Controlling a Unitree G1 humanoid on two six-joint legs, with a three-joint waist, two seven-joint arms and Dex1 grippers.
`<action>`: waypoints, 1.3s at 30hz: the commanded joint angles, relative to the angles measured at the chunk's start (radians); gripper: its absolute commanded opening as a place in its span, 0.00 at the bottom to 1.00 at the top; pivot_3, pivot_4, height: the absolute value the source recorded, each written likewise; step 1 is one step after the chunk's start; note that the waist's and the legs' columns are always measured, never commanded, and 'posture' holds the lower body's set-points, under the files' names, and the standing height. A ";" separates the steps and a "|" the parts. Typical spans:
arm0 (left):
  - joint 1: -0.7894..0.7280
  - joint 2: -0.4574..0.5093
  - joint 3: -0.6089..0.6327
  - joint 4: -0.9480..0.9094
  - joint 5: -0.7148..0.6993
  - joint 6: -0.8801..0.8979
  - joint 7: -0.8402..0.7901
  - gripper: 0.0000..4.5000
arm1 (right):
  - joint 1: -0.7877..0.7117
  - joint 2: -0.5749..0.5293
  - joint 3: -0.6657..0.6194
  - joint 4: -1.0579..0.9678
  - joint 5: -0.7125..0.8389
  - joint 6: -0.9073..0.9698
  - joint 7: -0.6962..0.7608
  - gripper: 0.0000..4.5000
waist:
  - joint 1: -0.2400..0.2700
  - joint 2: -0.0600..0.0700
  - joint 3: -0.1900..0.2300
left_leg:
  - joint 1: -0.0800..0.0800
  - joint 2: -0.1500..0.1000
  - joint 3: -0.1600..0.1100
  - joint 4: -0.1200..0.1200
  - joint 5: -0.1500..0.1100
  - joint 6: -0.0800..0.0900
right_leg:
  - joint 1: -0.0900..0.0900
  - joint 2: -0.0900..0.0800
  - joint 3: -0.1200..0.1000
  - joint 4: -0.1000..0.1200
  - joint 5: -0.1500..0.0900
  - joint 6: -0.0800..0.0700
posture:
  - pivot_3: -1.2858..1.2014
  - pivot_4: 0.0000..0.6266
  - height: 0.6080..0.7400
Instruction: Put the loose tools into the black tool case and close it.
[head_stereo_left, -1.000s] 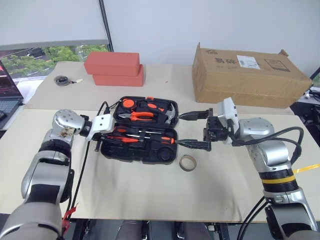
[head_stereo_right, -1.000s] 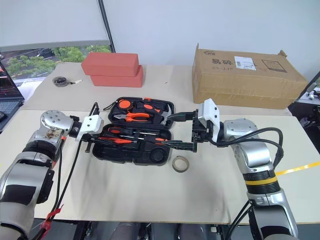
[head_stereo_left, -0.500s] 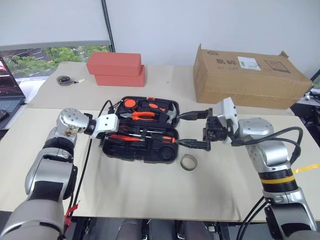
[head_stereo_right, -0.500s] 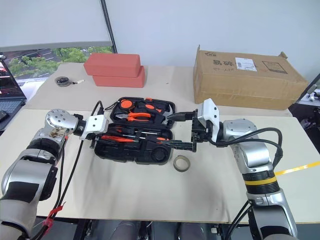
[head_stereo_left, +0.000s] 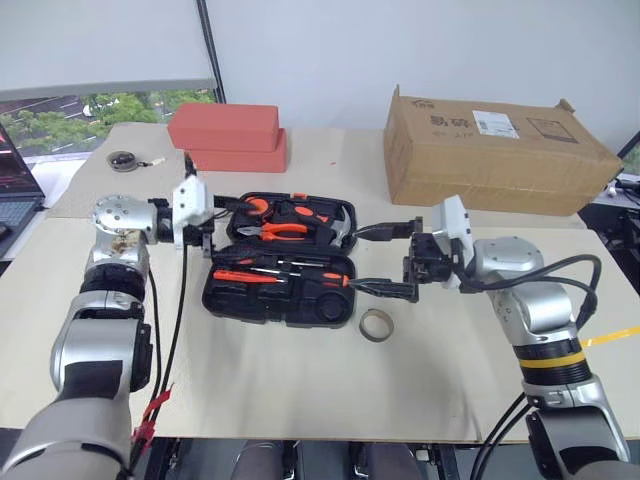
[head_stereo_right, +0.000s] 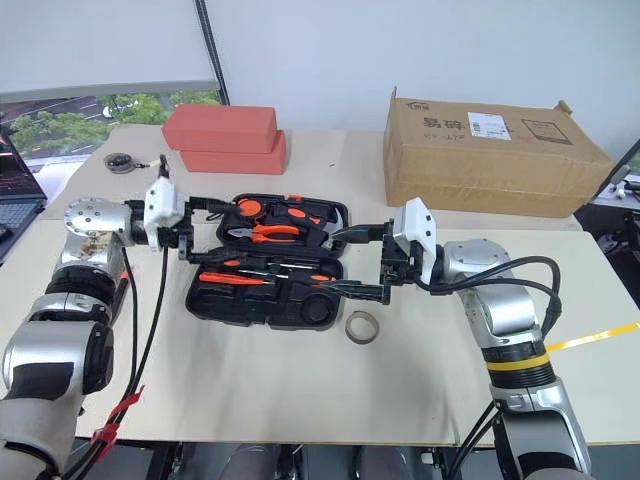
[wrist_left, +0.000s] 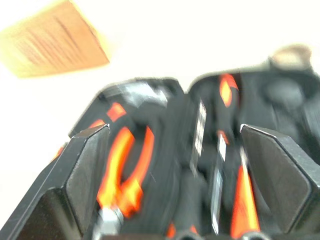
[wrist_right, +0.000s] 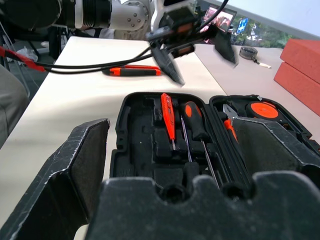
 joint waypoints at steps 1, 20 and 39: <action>0.197 -0.039 0.024 -0.334 -0.067 0.245 0.172 0.99 | 0.020 0.006 -0.016 -0.037 0.010 -0.021 -0.016 1.00 | -0.003 0.000 0.000 | 0.002 0.000 0.000 0.000 0.000 0.000 | 0.002 0.000 0.001 0.000 0.000 0.000 | 0.52 0.24 0.79; 0.598 -0.066 -0.052 -0.992 0.009 0.958 0.815 0.02 | 0.033 0.021 -0.010 -0.036 0.003 -0.035 -0.026 1.00 | 0.014 0.000 0.000 | 0.010 0.000 -0.007 -0.002 -0.005 -0.009 | 0.012 -0.002 -0.001 -0.001 0.000 0.001 | 0.52 0.24 0.79; 0.599 -0.024 -0.078 -0.950 0.006 0.974 0.833 0.02 | 0.035 0.016 -0.018 -0.034 -0.002 -0.046 -0.039 1.00 | 0.021 0.004 -0.002 | 0.017 0.001 -0.007 -0.004 -0.005 -0.011 | 0.014 -0.006 0.000 -0.002 -0.003 -0.003 | 0.52 0.24 0.79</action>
